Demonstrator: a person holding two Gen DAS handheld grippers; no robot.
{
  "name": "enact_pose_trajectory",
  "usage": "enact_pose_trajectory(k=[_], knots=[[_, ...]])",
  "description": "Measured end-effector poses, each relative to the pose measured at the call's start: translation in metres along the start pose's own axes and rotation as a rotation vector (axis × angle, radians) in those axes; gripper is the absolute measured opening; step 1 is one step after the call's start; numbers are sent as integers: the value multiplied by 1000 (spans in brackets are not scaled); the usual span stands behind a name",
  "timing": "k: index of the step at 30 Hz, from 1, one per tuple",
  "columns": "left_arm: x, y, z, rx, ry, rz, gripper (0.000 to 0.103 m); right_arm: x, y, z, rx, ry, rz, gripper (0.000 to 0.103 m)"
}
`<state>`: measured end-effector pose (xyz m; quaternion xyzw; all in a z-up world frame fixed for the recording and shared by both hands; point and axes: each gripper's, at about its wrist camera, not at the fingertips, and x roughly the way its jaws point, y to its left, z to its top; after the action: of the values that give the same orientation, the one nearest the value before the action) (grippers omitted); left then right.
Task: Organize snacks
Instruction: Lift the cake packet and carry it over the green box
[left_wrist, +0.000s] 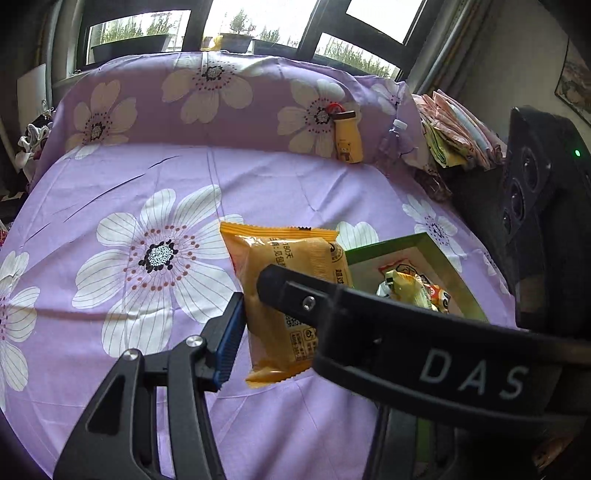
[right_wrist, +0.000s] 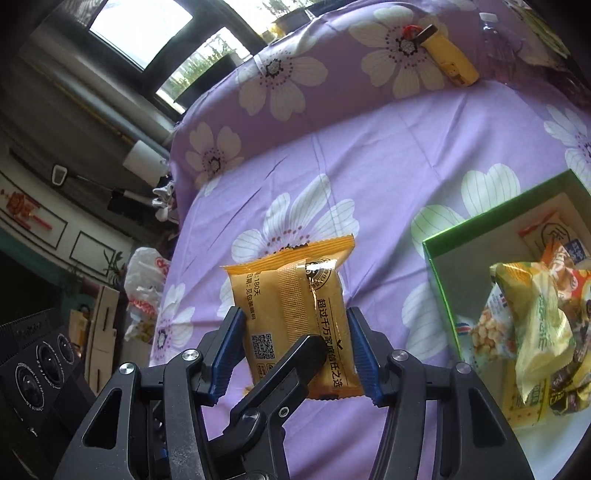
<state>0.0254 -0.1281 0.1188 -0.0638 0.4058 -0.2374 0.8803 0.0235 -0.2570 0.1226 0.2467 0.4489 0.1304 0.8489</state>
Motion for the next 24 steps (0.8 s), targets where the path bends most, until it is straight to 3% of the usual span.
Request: enact_pose_trajectory(k=[12, 24], knots=[[-5, -38, -28, 59, -6, -48, 49, -39, -27, -35, 38, -103, -17, 59], [-5, -74, -35, 79, -1, -99, 49, -76, -42, -47, 10, -187, -59, 59]])
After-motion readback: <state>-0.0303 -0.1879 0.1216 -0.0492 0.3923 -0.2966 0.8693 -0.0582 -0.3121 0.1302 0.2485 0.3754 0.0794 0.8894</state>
